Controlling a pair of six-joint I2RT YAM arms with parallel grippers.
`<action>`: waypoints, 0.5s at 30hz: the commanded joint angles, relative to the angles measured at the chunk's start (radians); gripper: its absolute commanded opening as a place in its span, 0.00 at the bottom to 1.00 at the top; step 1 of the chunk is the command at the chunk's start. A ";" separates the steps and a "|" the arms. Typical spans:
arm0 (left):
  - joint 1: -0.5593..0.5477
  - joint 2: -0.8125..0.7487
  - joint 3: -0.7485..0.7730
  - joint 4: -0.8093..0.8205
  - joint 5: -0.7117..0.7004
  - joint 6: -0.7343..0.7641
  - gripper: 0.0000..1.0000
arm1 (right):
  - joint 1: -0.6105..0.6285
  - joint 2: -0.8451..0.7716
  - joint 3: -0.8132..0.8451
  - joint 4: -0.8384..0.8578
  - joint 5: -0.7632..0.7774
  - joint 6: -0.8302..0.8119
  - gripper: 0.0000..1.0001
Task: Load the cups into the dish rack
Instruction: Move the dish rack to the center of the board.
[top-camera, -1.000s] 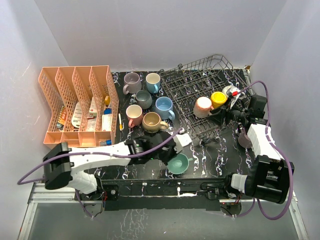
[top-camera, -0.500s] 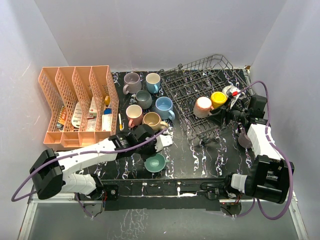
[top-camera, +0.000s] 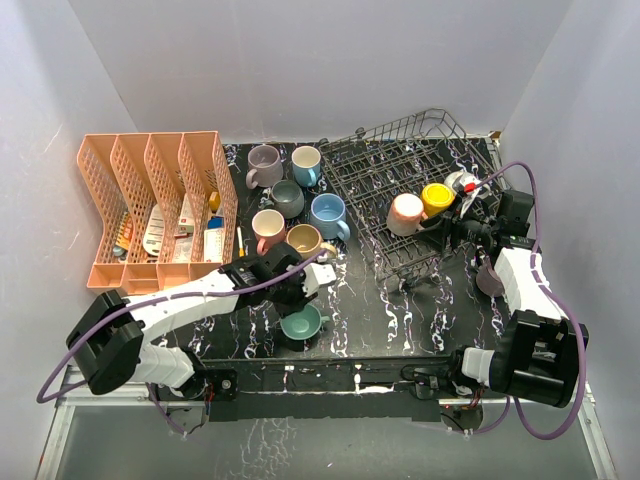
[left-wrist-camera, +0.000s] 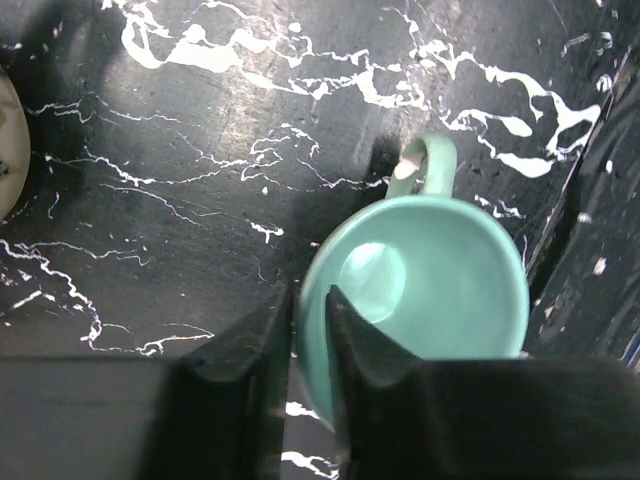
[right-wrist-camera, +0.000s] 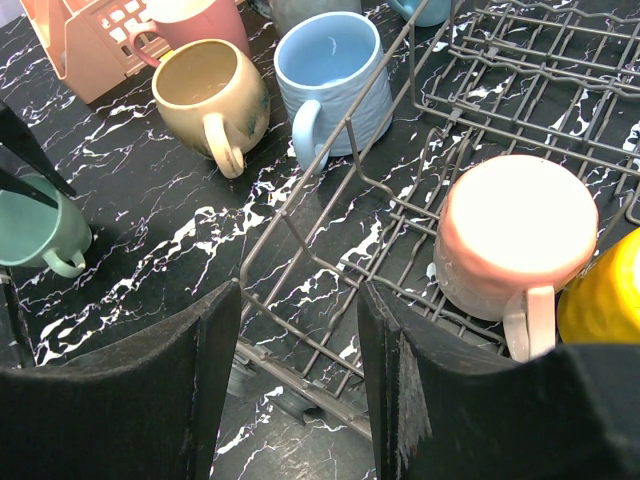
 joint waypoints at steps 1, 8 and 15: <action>0.009 -0.019 -0.014 0.029 -0.028 -0.033 0.25 | -0.001 -0.002 -0.004 0.028 -0.015 -0.008 0.53; 0.010 -0.127 0.005 0.033 -0.154 -0.192 0.57 | -0.001 -0.002 -0.004 0.027 -0.017 -0.012 0.53; 0.011 -0.283 0.010 0.015 -0.274 -0.586 0.69 | -0.001 0.003 0.001 0.016 -0.026 -0.016 0.53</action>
